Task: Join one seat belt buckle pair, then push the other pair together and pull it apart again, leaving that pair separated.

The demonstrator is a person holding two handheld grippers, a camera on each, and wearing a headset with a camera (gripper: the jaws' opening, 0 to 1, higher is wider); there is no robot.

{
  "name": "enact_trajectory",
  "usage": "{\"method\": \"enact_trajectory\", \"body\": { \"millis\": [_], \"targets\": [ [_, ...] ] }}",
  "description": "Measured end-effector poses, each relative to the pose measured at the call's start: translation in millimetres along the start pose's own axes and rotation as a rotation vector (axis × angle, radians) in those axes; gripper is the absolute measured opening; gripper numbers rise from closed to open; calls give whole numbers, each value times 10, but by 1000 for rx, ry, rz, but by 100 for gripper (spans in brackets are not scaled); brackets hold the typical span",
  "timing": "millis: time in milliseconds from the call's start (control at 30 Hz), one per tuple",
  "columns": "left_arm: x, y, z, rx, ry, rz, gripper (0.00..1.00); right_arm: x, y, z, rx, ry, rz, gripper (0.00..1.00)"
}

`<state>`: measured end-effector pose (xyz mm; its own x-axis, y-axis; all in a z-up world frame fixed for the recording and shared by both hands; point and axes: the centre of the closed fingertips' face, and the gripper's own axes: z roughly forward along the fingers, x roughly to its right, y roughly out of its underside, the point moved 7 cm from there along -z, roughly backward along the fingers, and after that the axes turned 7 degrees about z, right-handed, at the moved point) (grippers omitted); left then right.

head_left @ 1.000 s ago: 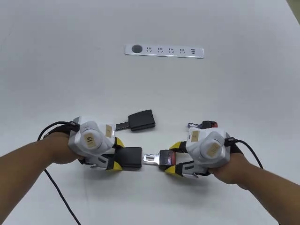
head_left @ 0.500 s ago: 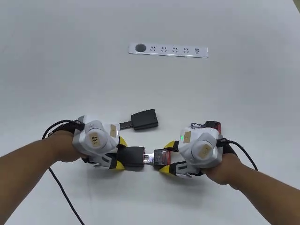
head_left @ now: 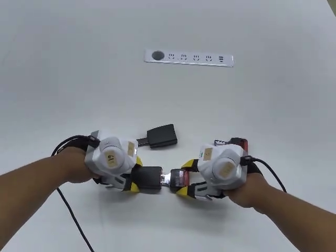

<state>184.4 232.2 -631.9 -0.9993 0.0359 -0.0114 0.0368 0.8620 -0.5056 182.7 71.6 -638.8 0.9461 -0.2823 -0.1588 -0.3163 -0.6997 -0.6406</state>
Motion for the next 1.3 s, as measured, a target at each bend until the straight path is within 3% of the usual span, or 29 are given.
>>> {"method": "enact_trajectory", "body": {
  "millis": [300,333,367,667,1033,1100,1300],
  "targets": [
    [-14,6,15,-2,-3,-8,32,-30,-59,50,12,5,-1,33],
    [-19,-11,19,13,7,9,32,-25,-86,40,9,30,2,33],
    [-22,12,-3,-3,3,-3,32,-28,-135,19,23,7,-31,33],
    [-26,25,-19,-1,9,0,32,-47,-88,-12,17,0,-18,33],
    [-6,55,-13,62,1,5,32,-44,-16,16,40,-7,-40,32],
    [-1,69,-16,78,-3,1,32,-46,16,9,72,-6,-40,32],
    [7,103,-16,133,-4,4,32,-33,58,23,105,-21,-33,32]
  ]
}}
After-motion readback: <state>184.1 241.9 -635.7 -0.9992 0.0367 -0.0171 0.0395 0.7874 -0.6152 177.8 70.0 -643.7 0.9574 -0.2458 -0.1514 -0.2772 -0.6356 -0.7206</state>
